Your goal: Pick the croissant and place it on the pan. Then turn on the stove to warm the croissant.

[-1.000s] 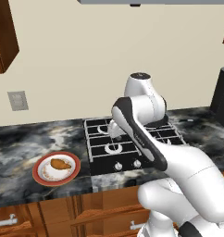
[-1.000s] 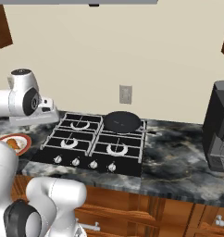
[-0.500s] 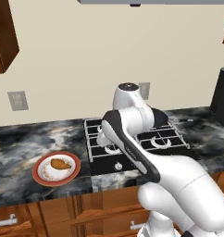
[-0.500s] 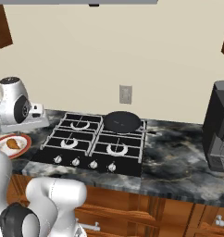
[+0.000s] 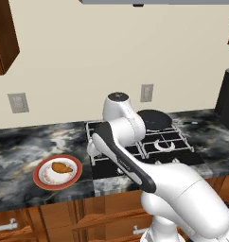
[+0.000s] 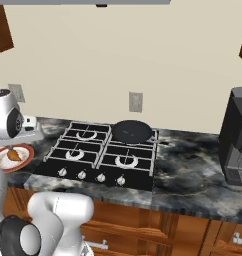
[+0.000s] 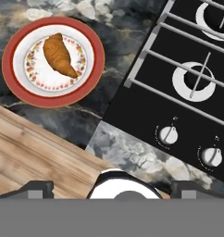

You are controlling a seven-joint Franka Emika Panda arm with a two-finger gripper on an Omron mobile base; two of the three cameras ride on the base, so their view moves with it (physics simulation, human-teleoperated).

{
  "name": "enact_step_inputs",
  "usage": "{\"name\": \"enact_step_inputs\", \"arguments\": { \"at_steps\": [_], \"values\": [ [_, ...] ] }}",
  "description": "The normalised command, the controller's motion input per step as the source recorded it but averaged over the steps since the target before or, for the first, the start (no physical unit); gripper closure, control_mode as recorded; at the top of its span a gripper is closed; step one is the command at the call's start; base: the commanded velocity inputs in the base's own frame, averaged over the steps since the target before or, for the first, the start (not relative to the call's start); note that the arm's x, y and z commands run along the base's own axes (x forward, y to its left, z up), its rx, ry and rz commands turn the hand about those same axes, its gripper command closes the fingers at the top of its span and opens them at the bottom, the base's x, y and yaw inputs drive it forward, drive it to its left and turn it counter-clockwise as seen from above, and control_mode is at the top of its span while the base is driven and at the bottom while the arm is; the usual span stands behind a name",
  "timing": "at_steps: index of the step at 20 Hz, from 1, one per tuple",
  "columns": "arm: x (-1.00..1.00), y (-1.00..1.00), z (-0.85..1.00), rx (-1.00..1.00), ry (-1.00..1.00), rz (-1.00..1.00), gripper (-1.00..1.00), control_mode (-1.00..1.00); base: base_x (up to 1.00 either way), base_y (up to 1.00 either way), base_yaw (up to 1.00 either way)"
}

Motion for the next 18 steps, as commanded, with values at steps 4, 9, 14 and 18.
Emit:
{"name": "enact_step_inputs", "arguments": {
  "at_steps": [4,9,14,18],
  "values": [
    [0.00,0.42,-0.07,0.00,0.00,0.01,-1.00,-1.00,0.00,0.00,0.00],
    [0.00,0.42,-0.14,0.00,0.00,0.02,-1.00,-1.00,0.00,0.00,0.00],
    [0.05,0.34,-0.14,0.00,0.00,0.01,-1.00,-1.00,0.00,0.00,0.00],
    [0.15,0.29,-0.12,0.00,0.00,0.00,-1.00,-1.00,0.00,0.00,0.00]
  ]
}}
